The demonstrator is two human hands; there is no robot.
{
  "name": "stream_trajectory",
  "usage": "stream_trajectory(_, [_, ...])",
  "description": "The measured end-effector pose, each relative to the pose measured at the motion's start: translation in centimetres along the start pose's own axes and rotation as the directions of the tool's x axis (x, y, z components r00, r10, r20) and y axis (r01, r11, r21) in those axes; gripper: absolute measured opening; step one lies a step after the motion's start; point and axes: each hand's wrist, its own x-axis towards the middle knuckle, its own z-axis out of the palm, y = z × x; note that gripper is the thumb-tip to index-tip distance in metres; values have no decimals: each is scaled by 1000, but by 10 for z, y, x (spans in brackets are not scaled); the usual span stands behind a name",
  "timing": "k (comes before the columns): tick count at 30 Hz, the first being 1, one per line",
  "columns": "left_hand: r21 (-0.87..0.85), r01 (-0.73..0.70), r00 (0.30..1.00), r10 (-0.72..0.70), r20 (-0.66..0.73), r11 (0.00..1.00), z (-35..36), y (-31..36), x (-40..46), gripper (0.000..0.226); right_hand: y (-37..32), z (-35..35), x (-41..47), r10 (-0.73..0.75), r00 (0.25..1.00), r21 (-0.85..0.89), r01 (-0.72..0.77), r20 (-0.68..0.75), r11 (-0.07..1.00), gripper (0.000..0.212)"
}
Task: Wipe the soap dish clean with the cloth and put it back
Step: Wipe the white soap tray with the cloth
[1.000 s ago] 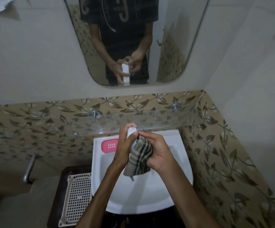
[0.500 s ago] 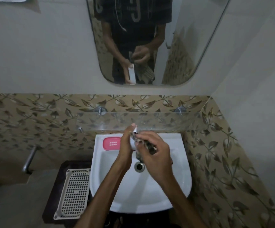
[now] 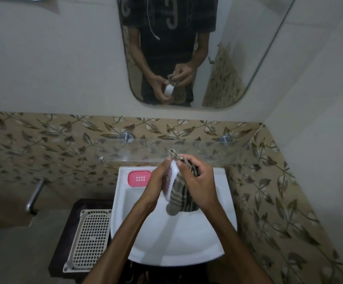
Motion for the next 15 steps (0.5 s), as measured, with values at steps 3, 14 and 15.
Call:
stream_trajectory(3, [-26, -35, 999, 35, -25, 999, 5, 2, 2, 35, 2, 0, 1, -125, 992, -176, 119, -25, 977, 20])
stream_trajectory(14, [-528, 165, 986, -160, 54, 833, 21, 3, 18, 32, 23, -2, 9, -228, 953, -126, 206, -198, 970, 23])
stream_trajectory(15, [-555, 197, 980, -179, 87, 808, 21, 1, 18, 33, 20, -5, 12, -207, 959, -113, 188, -192, 976, 23])
